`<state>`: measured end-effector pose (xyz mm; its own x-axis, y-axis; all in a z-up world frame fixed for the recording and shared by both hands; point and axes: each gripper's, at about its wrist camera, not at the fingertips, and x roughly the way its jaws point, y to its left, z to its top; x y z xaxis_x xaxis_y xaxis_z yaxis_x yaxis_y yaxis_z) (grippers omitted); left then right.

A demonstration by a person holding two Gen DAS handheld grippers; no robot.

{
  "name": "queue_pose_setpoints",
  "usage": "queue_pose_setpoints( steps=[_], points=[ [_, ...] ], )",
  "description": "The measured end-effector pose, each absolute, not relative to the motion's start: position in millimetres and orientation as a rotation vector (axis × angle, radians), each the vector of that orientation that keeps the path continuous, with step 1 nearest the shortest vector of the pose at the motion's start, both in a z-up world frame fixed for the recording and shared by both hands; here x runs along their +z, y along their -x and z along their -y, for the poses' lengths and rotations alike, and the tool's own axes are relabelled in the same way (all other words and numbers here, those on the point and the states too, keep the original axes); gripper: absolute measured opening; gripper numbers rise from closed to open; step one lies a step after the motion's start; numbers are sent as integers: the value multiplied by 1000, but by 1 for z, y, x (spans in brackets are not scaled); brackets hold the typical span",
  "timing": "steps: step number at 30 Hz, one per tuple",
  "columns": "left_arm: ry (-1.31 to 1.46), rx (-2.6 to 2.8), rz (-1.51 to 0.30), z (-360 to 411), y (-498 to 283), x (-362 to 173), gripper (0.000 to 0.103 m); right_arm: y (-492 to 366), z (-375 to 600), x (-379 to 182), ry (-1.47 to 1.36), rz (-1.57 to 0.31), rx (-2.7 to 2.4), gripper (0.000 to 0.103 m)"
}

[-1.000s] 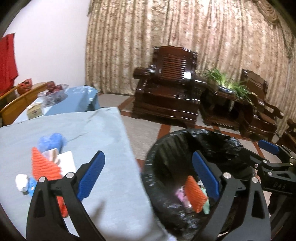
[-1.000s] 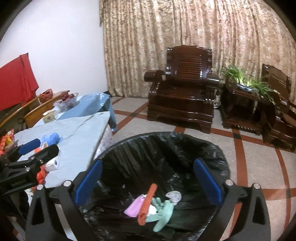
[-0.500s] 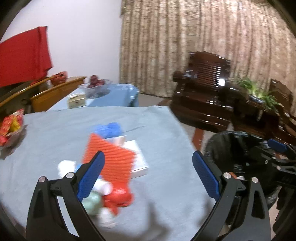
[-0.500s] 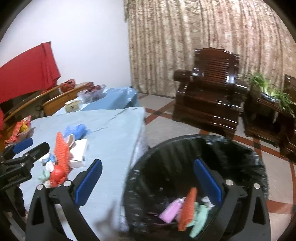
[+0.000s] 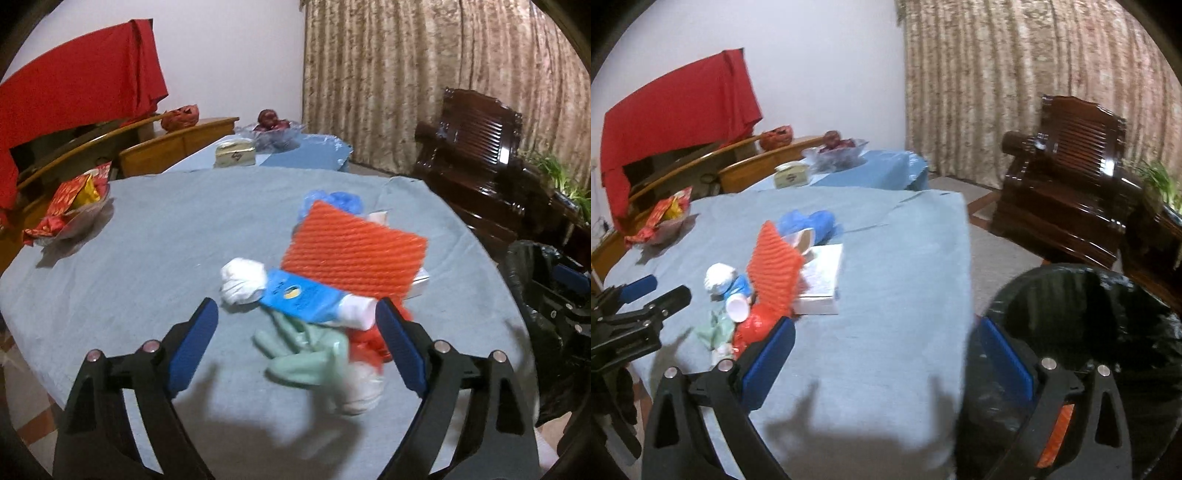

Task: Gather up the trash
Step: 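Grasp the second orange net with the right gripper while the left gripper grasps the white tissue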

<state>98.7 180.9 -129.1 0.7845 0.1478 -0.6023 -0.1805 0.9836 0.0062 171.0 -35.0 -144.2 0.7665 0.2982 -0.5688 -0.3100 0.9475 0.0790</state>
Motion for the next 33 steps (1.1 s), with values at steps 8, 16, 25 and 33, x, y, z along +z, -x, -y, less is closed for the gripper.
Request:
queue_pose_setpoints(
  steps=[8,16,25,33],
  points=[
    [70,232,-654,-209,-109,-137,84,-191,-6,-149,49,-630,392,90],
    [80,266,-662,-237,-143,-145,81,-226,-41,-149,66,-633,436,84],
    [99,263,-720,-252,-174,-167,74,-257,-60,-164,80,-700,473,71],
    [141,211,-786,-258,-187,-186,38,-256,-69,-166,59,-746,583,14]
  ],
)
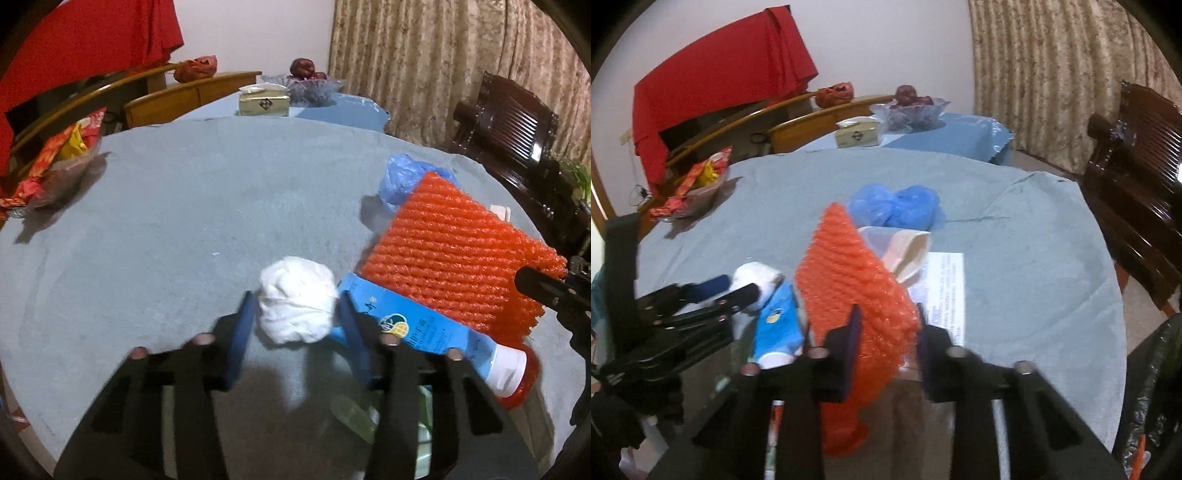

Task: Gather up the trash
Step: 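Grasp the second orange net with the right gripper while the left gripper grasps the white tissue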

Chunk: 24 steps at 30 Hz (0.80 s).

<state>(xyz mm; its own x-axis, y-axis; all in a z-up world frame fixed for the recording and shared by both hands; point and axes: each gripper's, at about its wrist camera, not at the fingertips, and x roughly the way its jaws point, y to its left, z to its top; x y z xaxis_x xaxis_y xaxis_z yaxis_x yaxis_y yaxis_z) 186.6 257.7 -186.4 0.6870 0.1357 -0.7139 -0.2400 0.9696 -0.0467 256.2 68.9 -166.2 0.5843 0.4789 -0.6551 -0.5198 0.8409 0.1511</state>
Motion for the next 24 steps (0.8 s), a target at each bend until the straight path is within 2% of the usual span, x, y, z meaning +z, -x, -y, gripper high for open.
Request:
queue_pose_setpoints(
  steps=[6,24],
  points=[
    [142,210,-761,-256,-181,-178,30,-245,-66,-152,39,-708,612,13],
    [139,142,-612,-223,-140,-99,29,-212,-26,-95,-6,-578,596,13]
  ],
)
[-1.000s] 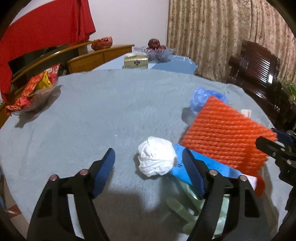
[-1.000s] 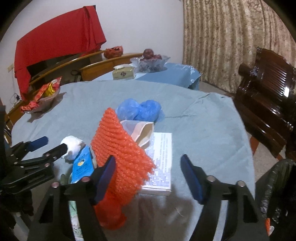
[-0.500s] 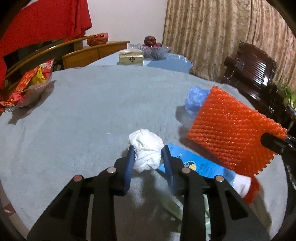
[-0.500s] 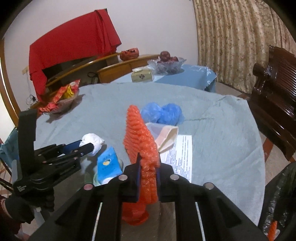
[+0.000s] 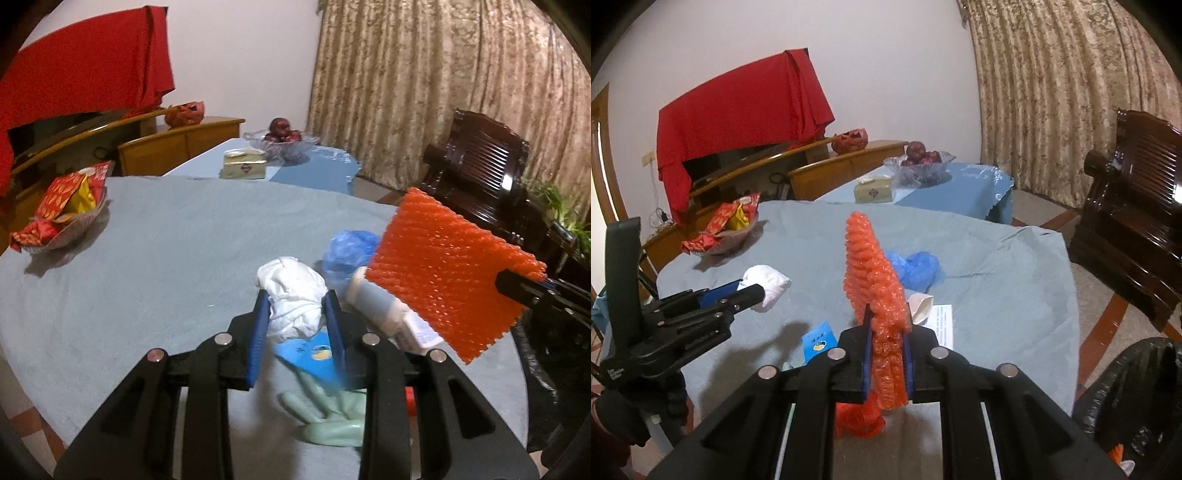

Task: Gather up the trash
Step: 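Grasp the second orange net with the right gripper while the left gripper grasps the white tissue, then carry both items over the bin and release them with both grippers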

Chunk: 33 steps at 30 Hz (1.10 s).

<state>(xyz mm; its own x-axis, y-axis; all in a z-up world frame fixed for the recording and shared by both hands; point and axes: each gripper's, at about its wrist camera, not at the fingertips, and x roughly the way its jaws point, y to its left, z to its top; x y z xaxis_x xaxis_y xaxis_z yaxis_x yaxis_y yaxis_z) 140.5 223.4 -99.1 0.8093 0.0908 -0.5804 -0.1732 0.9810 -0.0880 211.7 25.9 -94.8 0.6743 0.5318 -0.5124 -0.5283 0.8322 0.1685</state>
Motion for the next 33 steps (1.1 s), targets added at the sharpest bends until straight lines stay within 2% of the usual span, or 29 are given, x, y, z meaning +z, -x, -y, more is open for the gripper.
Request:
queue_pose_setpoints(
  steps=[18,33],
  points=[
    [102,-81,-585,-107,-142,-81,29,-167,80,-80,-58,-547,382,13],
    [19,-320,-587,25,-157,-91,29,-133,207,-87,-127,-538,121,13]
  ],
)
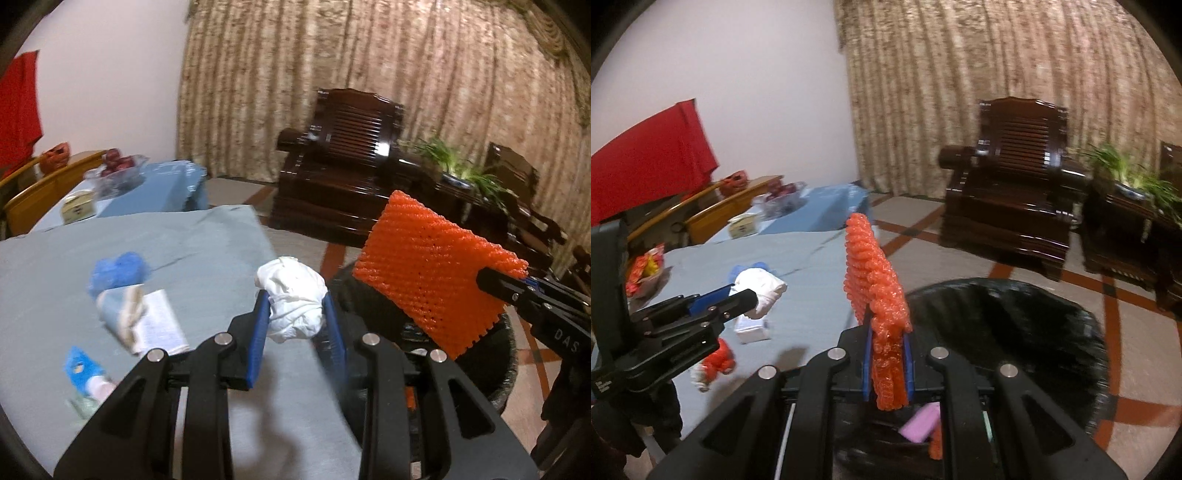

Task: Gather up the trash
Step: 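Carry both items over the bin and release them with both grippers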

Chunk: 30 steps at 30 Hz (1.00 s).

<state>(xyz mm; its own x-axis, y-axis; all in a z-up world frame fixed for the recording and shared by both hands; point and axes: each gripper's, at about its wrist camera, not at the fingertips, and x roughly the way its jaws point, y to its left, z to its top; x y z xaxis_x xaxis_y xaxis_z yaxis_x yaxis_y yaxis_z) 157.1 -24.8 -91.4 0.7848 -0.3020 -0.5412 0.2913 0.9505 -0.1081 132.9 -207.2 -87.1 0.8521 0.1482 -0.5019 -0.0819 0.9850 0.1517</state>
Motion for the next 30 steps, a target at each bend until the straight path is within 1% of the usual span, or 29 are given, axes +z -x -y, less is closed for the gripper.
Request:
queue_pose_setpoints(
  steps=[11,20,23,25,27,28,29,30],
  points=[
    [-28,-455,-605,101,-170,-112,30,-121,264,-102,-138,-562,-16,13],
    [-48,-497,-632,138,-184,-130,31,-123,293,-116,-150,-587,-69,13],
    [-46,-511,-648,145,-187,-136,36,-127,298,-122,-148,-600,-79,14],
    [-42,-527,-655,147,-188,-138,45,-129,301,-127,-147,-612,-85,15],
    [-42,-535,-658,148,-188,-139,56,-129,303,-131,-147,-618,-94,15],
    [-42,-537,-657,147,-187,-139,57,-129,304,-132,-147,-620,-95,16],
    [-41,-537,-658,147,-187,-140,60,-129,304,-133,-147,-623,-98,23],
    [-39,-531,-658,145,-186,-140,64,-128,305,-134,-147,-623,-103,35]
  ],
)
